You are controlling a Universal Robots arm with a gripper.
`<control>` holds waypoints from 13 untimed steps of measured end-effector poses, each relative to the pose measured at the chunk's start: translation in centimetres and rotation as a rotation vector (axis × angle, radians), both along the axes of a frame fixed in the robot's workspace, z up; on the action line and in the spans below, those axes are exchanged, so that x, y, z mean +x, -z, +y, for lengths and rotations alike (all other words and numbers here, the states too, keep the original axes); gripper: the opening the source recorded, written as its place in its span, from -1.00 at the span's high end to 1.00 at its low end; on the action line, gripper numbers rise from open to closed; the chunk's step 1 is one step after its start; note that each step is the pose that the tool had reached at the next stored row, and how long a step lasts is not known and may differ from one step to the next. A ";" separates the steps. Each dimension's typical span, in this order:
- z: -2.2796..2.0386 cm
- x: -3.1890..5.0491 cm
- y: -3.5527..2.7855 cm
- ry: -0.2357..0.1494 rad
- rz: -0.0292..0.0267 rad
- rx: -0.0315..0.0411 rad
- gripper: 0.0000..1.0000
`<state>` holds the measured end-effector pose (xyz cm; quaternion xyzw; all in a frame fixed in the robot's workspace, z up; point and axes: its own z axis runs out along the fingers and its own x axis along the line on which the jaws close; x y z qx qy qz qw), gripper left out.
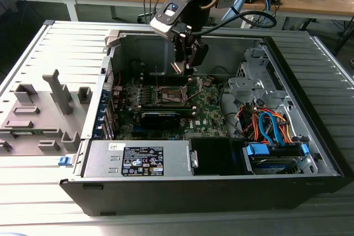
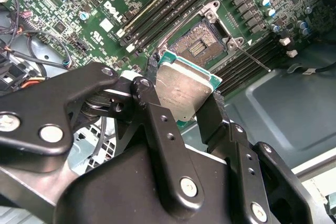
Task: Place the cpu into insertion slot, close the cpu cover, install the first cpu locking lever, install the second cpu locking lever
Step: 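Place the cpu into insertion slot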
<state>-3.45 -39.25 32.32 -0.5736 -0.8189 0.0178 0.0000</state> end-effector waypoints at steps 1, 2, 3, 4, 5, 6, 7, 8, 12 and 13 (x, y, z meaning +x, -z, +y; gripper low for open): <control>0.00 0.00 0.00 0.005 0.0000 0.0000 -0.09; 0.00 0.00 0.00 0.010 0.0000 -0.0001 -0.09; 0.00 0.00 0.01 0.016 0.0000 0.0000 -0.09; 0.00 0.00 0.01 0.021 0.0000 0.0000 -0.09; 0.00 0.00 0.01 0.025 0.0000 0.0000 -0.09; 0.00 0.00 0.02 0.034 0.0000 0.0000 -0.09; 0.00 0.00 0.02 0.039 0.0000 0.0000 -0.09; 0.00 0.00 0.03 0.044 0.0000 0.0000 -0.09; 0.00 0.00 0.04 0.063 0.0000 0.0000 -0.09; 0.00 0.00 0.04 0.071 0.0000 0.0000 -0.09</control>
